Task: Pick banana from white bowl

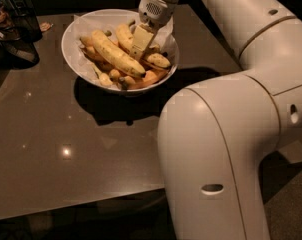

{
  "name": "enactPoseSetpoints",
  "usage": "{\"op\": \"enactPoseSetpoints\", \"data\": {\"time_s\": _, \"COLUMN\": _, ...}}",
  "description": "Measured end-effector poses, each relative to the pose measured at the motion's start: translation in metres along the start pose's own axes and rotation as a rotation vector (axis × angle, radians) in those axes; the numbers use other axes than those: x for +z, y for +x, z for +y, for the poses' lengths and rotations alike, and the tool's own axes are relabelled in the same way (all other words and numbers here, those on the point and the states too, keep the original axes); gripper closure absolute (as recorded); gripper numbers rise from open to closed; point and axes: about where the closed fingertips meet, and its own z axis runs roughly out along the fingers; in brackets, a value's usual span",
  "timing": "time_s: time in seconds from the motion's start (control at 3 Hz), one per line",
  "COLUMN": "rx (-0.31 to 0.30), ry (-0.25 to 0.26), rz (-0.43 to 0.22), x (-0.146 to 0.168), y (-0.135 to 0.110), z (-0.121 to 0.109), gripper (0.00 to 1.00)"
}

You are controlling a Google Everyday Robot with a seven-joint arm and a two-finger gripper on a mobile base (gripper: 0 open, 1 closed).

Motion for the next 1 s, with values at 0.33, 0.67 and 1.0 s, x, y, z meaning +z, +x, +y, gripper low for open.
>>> {"op": "enactPoseSetpoints", "data": {"time_s": 0.33, "rx": -0.044, "ry": 0.059, "rz": -0.011, "x": -0.008, "y": -0.004, "z": 0.002, "gripper": 1.0}}
{"op": "enactPoseSetpoints", "data": {"time_s": 0.67, "rx": -0.111, "ry": 0.131, "rz": -0.021, "x": -0.023, "y": -0.001, "z": 0.016, "gripper": 1.0}}
{"op": "enactPoseSetpoints", "data": {"time_s": 1.0, "rx": -0.197, "ry": 0.173, "rz": -0.017, "x": -0.038, "y": 0.006, "z": 0.041, "gripper": 1.0}}
